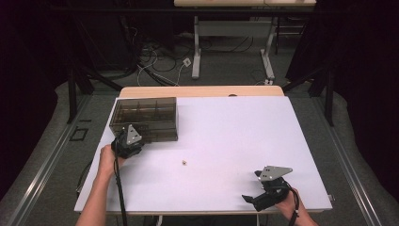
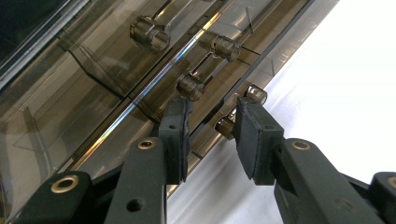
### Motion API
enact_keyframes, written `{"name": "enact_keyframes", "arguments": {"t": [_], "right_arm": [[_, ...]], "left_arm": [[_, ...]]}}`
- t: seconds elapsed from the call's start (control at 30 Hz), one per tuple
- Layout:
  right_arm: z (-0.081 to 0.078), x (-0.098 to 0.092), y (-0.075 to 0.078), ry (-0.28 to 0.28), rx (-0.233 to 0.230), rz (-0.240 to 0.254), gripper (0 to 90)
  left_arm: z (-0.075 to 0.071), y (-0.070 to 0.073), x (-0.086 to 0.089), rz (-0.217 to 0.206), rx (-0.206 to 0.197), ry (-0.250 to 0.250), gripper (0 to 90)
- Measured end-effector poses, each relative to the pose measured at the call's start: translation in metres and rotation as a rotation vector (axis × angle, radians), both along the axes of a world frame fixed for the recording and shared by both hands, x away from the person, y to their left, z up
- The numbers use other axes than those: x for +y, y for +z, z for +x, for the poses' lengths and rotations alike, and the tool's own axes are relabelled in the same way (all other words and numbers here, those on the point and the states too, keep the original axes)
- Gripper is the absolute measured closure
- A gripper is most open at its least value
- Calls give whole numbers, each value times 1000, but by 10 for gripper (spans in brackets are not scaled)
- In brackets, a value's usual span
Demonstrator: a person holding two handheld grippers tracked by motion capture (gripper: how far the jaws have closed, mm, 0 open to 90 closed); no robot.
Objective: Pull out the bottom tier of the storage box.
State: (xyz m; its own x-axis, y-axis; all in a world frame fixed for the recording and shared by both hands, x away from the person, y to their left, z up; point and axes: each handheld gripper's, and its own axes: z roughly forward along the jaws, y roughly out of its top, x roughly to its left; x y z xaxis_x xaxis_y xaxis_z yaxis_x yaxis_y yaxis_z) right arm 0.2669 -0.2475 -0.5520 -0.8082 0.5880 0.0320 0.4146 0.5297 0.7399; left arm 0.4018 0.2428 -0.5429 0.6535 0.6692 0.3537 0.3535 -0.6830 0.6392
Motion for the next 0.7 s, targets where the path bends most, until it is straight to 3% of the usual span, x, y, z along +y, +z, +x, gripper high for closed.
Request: {"name": "enact_keyframes", "arguments": {"t": [0.2,0.43,0.7], "right_arm": [[0,0,-1,-5,-6,-1,10],[1,0,-1,-4,-8,-5,10],[1,1,-2,-4,-3,-6,10]], "left_arm": [[4,5,0,49,31,-40,662],[6,6,-1,80,31,-46,726],[7,7,-1,128,46,-95,738]]}}
